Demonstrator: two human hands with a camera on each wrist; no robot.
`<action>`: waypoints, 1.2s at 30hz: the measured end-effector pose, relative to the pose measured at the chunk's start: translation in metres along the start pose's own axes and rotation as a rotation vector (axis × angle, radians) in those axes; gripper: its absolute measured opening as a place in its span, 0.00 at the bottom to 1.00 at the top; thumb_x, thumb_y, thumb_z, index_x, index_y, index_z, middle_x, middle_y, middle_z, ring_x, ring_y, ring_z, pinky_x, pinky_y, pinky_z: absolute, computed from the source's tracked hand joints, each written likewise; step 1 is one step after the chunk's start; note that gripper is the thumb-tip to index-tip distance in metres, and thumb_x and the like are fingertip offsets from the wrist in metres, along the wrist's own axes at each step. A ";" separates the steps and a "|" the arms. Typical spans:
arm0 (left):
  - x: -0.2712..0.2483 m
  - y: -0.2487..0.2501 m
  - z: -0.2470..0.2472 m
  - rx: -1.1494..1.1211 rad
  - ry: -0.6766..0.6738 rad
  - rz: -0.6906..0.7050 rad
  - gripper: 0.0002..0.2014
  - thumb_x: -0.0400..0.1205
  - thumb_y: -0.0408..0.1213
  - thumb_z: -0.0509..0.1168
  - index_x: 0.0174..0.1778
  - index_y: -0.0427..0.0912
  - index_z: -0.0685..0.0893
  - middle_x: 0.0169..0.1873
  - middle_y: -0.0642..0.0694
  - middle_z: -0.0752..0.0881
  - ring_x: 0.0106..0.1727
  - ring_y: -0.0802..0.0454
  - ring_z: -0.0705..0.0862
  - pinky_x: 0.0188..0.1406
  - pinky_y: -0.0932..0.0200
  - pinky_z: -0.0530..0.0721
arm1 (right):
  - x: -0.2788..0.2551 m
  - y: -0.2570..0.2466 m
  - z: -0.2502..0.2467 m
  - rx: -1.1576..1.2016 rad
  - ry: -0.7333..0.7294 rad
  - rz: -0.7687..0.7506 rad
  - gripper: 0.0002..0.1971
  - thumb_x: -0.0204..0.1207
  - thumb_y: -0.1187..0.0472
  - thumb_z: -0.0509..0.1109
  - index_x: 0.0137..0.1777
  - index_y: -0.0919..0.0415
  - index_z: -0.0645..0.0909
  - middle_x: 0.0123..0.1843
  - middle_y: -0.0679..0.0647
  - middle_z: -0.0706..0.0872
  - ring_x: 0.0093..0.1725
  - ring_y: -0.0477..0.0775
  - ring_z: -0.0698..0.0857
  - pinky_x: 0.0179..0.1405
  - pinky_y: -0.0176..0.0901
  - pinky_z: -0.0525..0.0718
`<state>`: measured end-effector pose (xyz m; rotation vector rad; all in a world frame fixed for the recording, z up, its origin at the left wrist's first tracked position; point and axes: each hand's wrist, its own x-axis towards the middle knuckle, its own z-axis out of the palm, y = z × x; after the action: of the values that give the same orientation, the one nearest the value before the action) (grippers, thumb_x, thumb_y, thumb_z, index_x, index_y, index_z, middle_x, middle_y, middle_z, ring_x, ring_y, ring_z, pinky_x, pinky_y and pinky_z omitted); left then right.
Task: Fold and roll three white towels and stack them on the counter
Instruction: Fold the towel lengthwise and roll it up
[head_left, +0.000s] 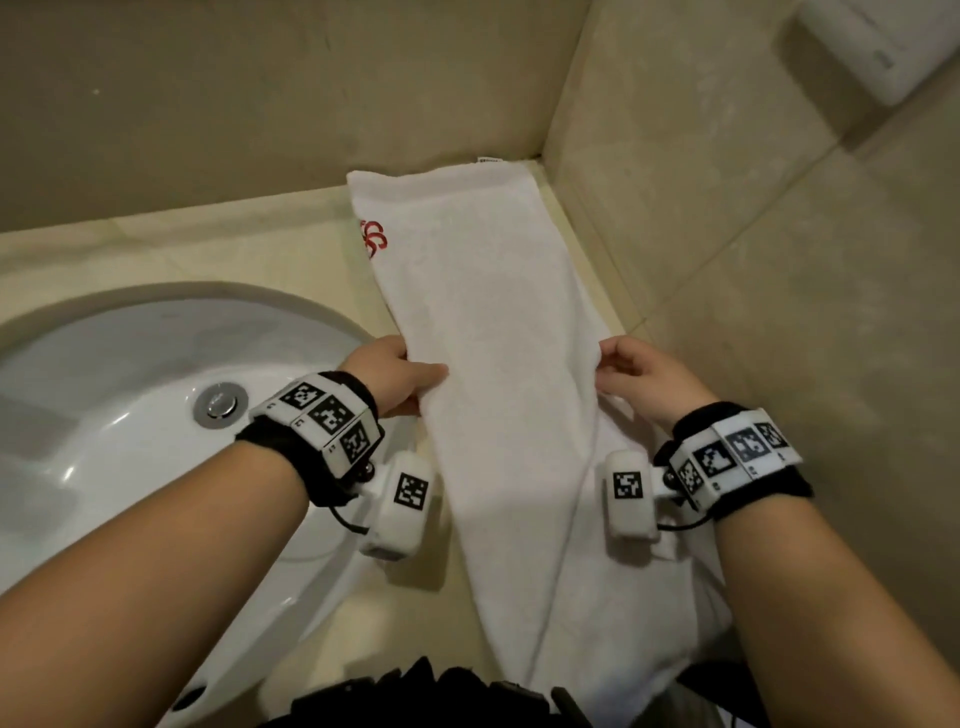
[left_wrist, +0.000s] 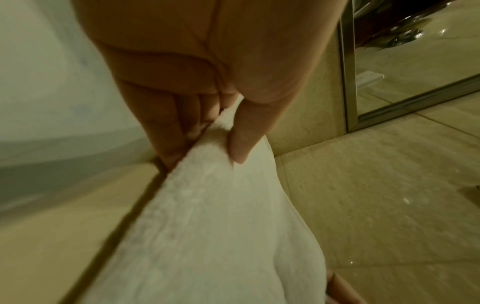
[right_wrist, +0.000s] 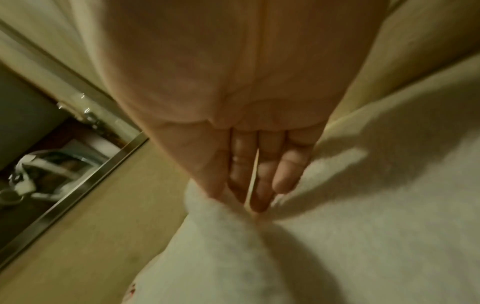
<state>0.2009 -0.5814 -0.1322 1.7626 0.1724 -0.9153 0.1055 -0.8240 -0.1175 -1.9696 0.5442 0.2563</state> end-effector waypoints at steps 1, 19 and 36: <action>-0.003 -0.003 0.002 0.000 -0.003 -0.004 0.11 0.77 0.34 0.69 0.53 0.39 0.79 0.49 0.43 0.86 0.47 0.44 0.87 0.46 0.52 0.85 | 0.000 0.000 0.000 0.001 -0.001 0.002 0.08 0.74 0.71 0.66 0.46 0.57 0.78 0.39 0.48 0.82 0.41 0.48 0.81 0.53 0.37 0.77; -0.039 -0.019 -0.013 0.059 0.053 -0.021 0.06 0.80 0.32 0.64 0.51 0.38 0.79 0.49 0.39 0.84 0.48 0.42 0.85 0.49 0.51 0.83 | -0.043 0.011 0.023 0.233 -0.071 -0.007 0.16 0.73 0.83 0.58 0.48 0.64 0.78 0.40 0.53 0.85 0.35 0.40 0.85 0.39 0.30 0.84; -0.074 -0.042 0.009 -0.046 0.058 -0.049 0.11 0.78 0.32 0.68 0.31 0.39 0.74 0.27 0.43 0.79 0.30 0.49 0.81 0.31 0.61 0.88 | -0.092 0.042 0.026 0.276 0.282 0.135 0.12 0.74 0.62 0.59 0.36 0.60 0.83 0.33 0.55 0.82 0.34 0.54 0.80 0.34 0.39 0.76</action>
<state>0.1233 -0.5489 -0.1169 1.7496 0.2738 -0.8894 0.0058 -0.7919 -0.1254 -1.7105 0.8499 -0.0158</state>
